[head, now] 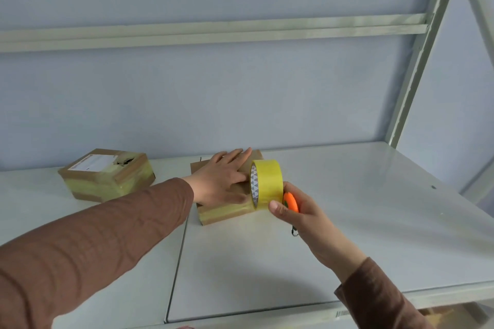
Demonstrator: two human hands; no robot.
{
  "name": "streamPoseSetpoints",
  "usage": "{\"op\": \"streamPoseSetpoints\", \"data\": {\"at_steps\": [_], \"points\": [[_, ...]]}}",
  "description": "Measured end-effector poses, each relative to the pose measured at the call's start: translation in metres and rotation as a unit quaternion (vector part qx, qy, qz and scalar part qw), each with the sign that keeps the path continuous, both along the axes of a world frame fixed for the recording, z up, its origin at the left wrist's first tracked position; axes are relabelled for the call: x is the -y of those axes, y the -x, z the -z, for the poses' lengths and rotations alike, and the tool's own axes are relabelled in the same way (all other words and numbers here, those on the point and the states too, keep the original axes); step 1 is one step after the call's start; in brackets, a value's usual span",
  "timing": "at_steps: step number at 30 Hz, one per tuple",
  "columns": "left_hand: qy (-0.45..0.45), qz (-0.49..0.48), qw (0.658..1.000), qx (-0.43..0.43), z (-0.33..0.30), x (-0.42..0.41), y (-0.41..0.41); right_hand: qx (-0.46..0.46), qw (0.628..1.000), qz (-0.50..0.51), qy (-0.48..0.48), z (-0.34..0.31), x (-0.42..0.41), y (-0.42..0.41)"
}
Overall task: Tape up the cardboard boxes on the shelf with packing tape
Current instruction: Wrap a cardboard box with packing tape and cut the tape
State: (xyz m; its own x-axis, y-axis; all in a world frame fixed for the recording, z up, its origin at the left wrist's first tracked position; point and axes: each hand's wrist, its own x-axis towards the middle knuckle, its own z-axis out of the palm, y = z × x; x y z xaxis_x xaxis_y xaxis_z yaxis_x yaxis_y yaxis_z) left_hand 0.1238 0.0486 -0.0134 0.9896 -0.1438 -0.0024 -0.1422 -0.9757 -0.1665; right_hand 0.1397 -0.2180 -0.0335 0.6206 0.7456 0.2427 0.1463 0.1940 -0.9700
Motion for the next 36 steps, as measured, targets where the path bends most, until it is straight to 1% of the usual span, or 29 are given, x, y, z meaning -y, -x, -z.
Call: {"op": "streamPoseSetpoints", "data": {"at_steps": [2, 4, 5, 7, 8, 10, 12, 14, 16, 21, 24, 26, 27, 28, 29, 30, 31, 32, 33, 34, 35, 36], "points": [[-0.008, -0.003, 1.000, -0.015, 0.000, -0.002, -0.001, 0.023, 1.000, 0.012, 0.014, 0.002, -0.002, 0.001], [-0.023, 0.003, 0.999, -0.034, -0.004, -0.004, -0.005, 0.033, 0.998, 0.052, 0.003, 0.002, -0.009, 0.000], [-0.011, 0.007, 0.999, -0.047, -0.006, -0.005, -0.007, 0.036, 0.996, 0.078, 0.004, 0.001, -0.013, 0.001], [0.061, 0.008, 0.996, -0.066, -0.011, -0.011, -0.010, 0.049, 0.991, 0.125, 0.018, 0.002, -0.021, 0.007], [0.078, 0.013, 0.994, -0.070, -0.012, -0.014, -0.012, 0.063, 0.988, 0.140, 0.036, 0.007, -0.024, 0.012], [0.034, 0.041, 0.996, -0.067, -0.011, -0.017, -0.016, 0.082, 0.980, 0.159, 0.082, 0.015, -0.027, 0.023], [-0.012, 0.058, 0.996, -0.061, -0.005, -0.016, -0.018, 0.052, 0.979, 0.173, 0.092, 0.021, -0.028, 0.027], [-0.033, 0.051, 0.997, -0.049, -0.001, -0.013, -0.016, 0.019, 0.979, 0.175, 0.100, 0.022, -0.030, 0.030], [-0.037, 0.040, 0.998, -0.036, 0.003, -0.012, -0.013, 0.029, 0.975, 0.177, 0.128, 0.021, -0.031, 0.038], [-0.028, -0.006, 0.998, 0.050, 0.023, -0.012, -0.005, -0.035, 0.978, 0.153, 0.138, 0.020, -0.023, 0.041], [-0.034, -0.018, 0.998, 0.055, 0.020, -0.006, -0.001, -0.005, 0.973, 0.157, 0.167, 0.022, -0.019, 0.046], [-0.020, -0.033, 0.994, 0.102, 0.016, 0.004, 0.007, -0.021, 0.975, 0.148, 0.166, 0.025, -0.017, 0.049], [0.030, -0.051, 0.986, 0.156, 0.017, 0.011, 0.015, -0.041, 0.977, 0.140, 0.154, 0.026, -0.017, 0.049], [0.110, -0.069, 0.964, 0.230, 0.022, 0.018, 0.025, -0.054, 0.979, 0.133, 0.146, 0.026, -0.016, 0.049], [0.204, -0.095, 0.927, 0.300, 0.030, 0.027, 0.037, -0.058, 0.980, 0.129, 0.140, 0.027, -0.015, 0.049], [0.303, -0.129, 0.881, 0.339, 0.039, 0.035, 0.048, -0.055, 0.981, 0.127, 0.138, 0.028, -0.014, 0.049], [0.407, -0.175, 0.835, 0.326, 0.044, 0.046, 0.057, -0.048, 0.982, 0.125, 0.132, 0.031, -0.013, 0.048], [0.508, -0.227, 0.790, 0.258, 0.045, 0.057, 0.062, -0.042, 0.983, 0.122, 0.129, 0.032, -0.013, 0.049], [0.589, -0.274, 0.744, 0.159, 0.046, 0.067, 0.062, -0.037, 0.984, 0.117, 0.128, 0.034, -0.013, 0.049], [0.644, -0.307, 0.698, 0.066, 0.045, 0.074, 0.059, -0.034, 0.985, 0.110, 0.128, 0.035, -0.012, 0.049], [0.680, -0.322, 0.659, 0.004, 0.044, 0.078, 0.055, -0.032, 0.986, 0.101, 0.129, 0.037, -0.012, 0.049], [0.705, -0.327, 0.629, -0.032, 0.041, 0.081, 0.051, -0.031, 0.987, 0.094, 0.129, 0.036, -0.011, 0.050]]}}
